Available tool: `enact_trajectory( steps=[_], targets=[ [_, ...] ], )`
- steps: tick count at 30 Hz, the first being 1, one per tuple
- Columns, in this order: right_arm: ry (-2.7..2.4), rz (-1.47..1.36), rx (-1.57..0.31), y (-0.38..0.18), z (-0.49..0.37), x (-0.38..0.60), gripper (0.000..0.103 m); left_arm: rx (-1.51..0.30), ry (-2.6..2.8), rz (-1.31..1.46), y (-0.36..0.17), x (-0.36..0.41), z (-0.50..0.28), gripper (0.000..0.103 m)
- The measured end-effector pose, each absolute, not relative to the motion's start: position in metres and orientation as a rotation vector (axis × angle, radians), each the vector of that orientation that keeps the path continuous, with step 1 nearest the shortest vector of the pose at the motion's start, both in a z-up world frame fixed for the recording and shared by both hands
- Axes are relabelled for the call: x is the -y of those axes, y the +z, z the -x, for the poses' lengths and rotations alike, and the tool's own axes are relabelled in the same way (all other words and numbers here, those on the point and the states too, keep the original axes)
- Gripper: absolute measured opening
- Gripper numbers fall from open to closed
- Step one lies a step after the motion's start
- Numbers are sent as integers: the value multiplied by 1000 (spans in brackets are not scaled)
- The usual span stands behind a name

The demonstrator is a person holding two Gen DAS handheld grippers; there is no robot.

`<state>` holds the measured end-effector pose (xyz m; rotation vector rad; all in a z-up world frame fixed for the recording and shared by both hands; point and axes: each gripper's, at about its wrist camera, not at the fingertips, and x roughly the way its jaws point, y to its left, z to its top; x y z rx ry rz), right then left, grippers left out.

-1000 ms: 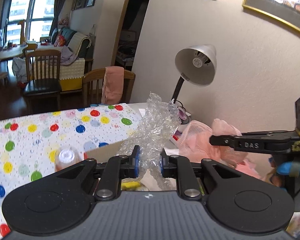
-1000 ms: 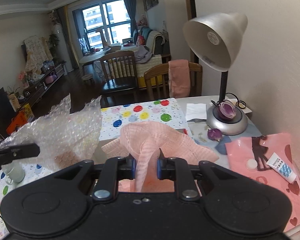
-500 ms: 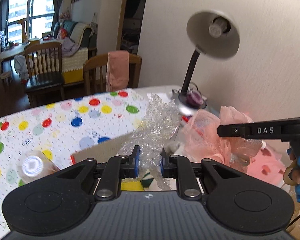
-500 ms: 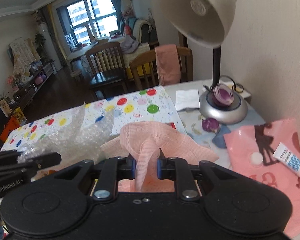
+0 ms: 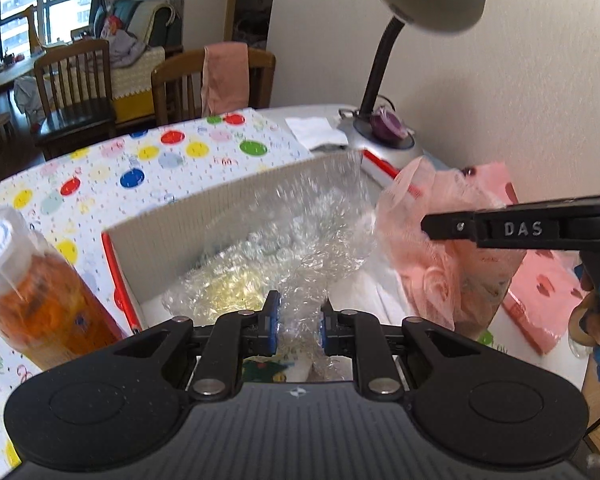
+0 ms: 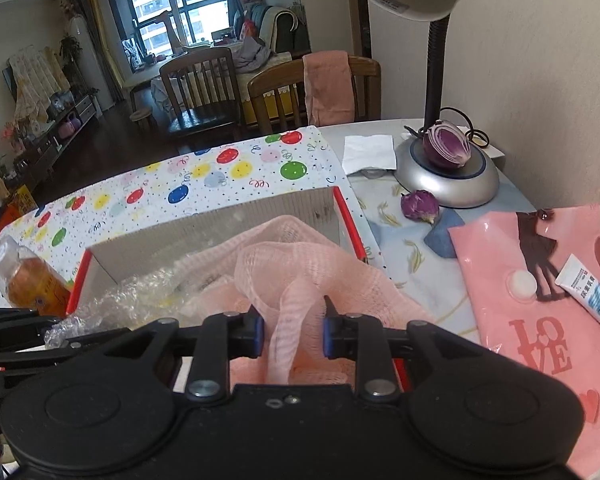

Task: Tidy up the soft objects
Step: 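Lower the bubble wrap and bath puff into the box and open both grippers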

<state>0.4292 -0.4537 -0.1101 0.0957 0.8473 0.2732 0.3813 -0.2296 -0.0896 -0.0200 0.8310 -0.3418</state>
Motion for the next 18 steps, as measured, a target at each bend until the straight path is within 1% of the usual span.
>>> enact_trajectory(
  steps=[4, 6, 9, 11, 13, 14, 15, 16, 17, 18],
  targets=[
    [273, -91, -843, -111, -426, 455, 32, -849, -341, 30, -95, 229, -378, 17],
    [274, -87, -839, -109, -425, 456, 36, -855, -343, 36, -95, 228, -378, 17],
    [277, -82, -826, -104, -420, 456, 48, -858, -362, 64, -94, 225, -376, 18],
    [284, -81, -822, -102, -417, 456, 53, -862, -384, 79, -93, 224, -375, 18],
    [285, -78, -821, -100, -415, 456, 53, -860, -397, 80, -91, 224, -372, 19],
    [286, -77, -819, -98, -414, 456, 55, -855, -397, 78, -90, 223, -370, 22],
    [285, -77, -817, -97, -413, 456, 61, -852, -398, 78, -88, 222, -368, 25],
    [285, -78, -812, -96, -411, 455, 65, -851, -403, 82, -87, 221, -366, 32],
    [284, -76, -809, -94, -409, 455, 67, -851, -411, 86, -86, 220, -365, 51],
    [283, -72, -807, -93, -408, 454, 67, -850, -418, 91, -85, 219, -363, 65]
  ],
)
